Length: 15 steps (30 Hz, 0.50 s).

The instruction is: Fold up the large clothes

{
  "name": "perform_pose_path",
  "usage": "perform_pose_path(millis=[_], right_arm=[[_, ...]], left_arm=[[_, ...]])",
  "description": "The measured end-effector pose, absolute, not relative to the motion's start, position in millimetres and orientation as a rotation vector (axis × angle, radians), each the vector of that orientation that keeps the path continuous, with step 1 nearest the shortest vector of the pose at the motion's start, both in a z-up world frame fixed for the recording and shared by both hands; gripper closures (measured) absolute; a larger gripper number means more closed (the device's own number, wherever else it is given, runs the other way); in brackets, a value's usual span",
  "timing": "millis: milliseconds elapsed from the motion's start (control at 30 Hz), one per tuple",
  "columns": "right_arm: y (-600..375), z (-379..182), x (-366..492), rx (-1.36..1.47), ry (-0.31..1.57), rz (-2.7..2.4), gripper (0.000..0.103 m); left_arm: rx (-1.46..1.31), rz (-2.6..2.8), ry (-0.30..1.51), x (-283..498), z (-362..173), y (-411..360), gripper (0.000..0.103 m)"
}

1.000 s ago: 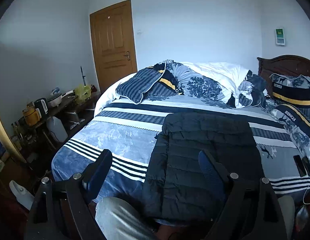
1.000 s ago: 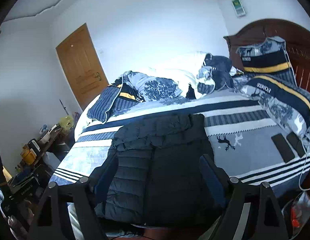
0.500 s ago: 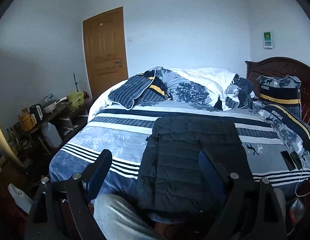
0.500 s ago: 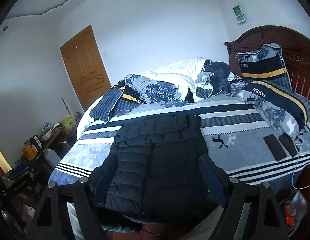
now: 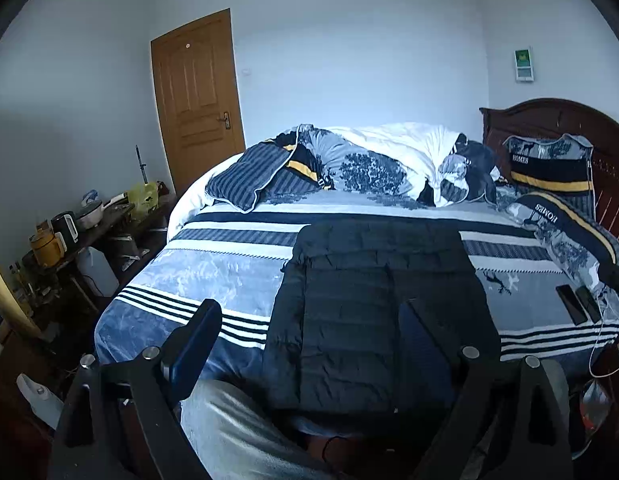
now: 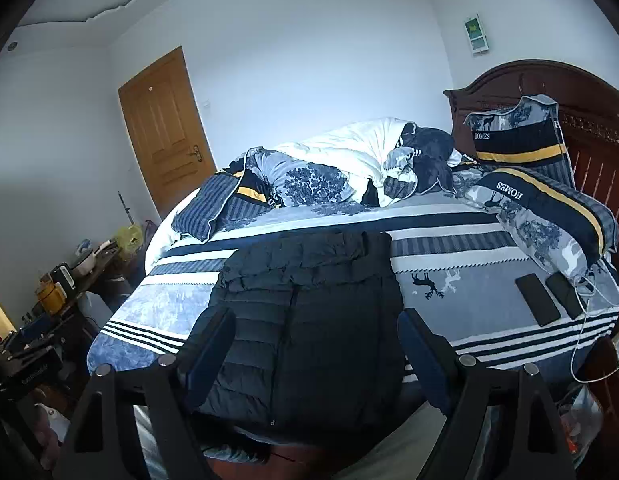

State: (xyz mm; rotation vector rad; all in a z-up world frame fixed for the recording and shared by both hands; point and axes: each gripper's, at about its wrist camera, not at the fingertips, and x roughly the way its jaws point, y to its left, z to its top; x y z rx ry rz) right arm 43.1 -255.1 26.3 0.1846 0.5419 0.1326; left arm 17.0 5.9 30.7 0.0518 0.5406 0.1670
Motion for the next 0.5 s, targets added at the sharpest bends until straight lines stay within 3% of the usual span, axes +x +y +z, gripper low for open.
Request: perform_pose_path(millis=[500], right_arm=[[-252.5,21.4,45.4,0.189,0.565,0.13,0.018]], left_arm=[[0.056,0.17,0.549,14.0,29.7,4.6,0.013]])
